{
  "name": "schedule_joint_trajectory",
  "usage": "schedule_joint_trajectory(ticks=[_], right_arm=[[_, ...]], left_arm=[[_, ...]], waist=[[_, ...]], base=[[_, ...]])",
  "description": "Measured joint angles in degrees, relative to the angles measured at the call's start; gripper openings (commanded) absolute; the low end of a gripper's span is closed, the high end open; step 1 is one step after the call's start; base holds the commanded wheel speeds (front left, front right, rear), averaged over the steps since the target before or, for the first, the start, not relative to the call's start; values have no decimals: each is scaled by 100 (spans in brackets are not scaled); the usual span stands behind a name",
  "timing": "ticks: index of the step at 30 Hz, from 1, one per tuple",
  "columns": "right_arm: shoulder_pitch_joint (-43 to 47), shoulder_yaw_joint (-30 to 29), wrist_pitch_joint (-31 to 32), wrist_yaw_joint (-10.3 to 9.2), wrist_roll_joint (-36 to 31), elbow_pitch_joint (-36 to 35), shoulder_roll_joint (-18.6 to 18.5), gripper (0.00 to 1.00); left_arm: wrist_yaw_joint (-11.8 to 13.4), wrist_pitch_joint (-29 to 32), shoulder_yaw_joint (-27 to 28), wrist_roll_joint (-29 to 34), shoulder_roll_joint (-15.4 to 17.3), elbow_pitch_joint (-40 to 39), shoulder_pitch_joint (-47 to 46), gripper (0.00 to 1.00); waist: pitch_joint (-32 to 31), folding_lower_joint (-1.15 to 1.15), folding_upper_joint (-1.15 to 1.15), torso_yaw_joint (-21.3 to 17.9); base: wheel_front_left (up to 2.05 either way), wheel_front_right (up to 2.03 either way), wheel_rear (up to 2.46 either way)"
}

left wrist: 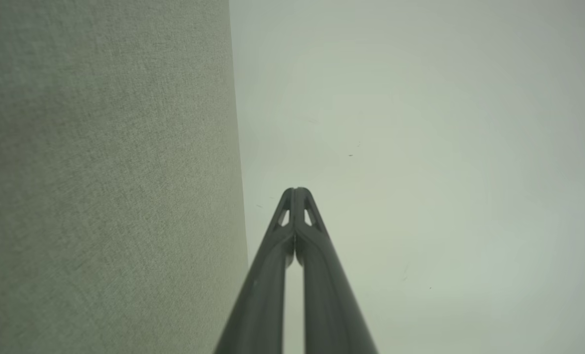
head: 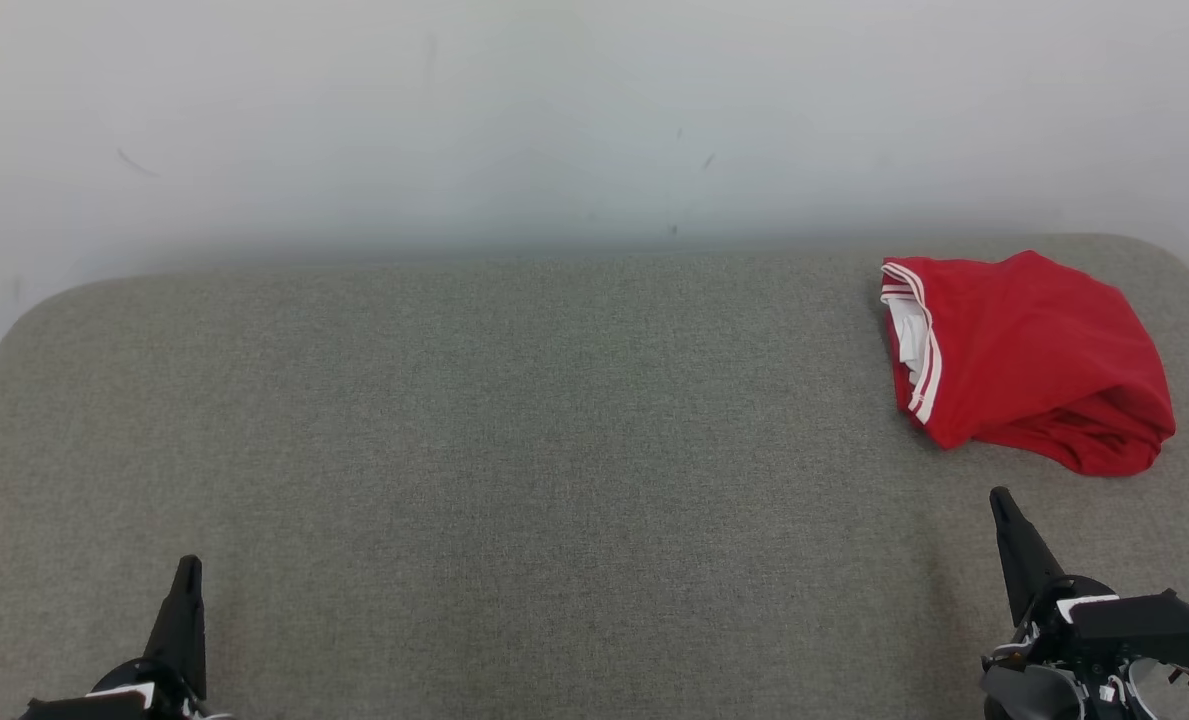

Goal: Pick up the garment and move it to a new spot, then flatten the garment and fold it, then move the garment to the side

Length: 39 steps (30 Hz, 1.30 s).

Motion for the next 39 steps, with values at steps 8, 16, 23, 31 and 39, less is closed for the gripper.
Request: schedule_joint_trajectory(ticks=[8, 16, 23, 31, 39], right_arm=[[0, 0, 0, 0, 0, 0, 0, 0], [0, 0, 0, 0, 0, 0, 0, 0], [0, 0, 0, 0, 0, -1, 0, 0], [0, 0, 0, 0, 0, -1, 0, 0], [0, 0, 0, 0, 0, -1, 0, 0]], left_arm=[[0, 0, 0, 0, 0, 0, 0, 0], [0, 0, 0, 0, 0, 0, 0, 0], [0, 0, 0, 0, 0, 0, 0, 0], [0, 0, 0, 0, 0, 0, 0, 0], [0, 0, 0, 0, 0, -1, 0, 0]], waist=[[0, 0, 0, 0], [0, 0, 0, 0], [0, 0, 0, 0], [0, 0, 0, 0], [1, 0, 0, 0]], base=[[0, 0, 0], [0, 0, 0], [0, 0, 0], [0, 0, 0], [0, 0, 0]])
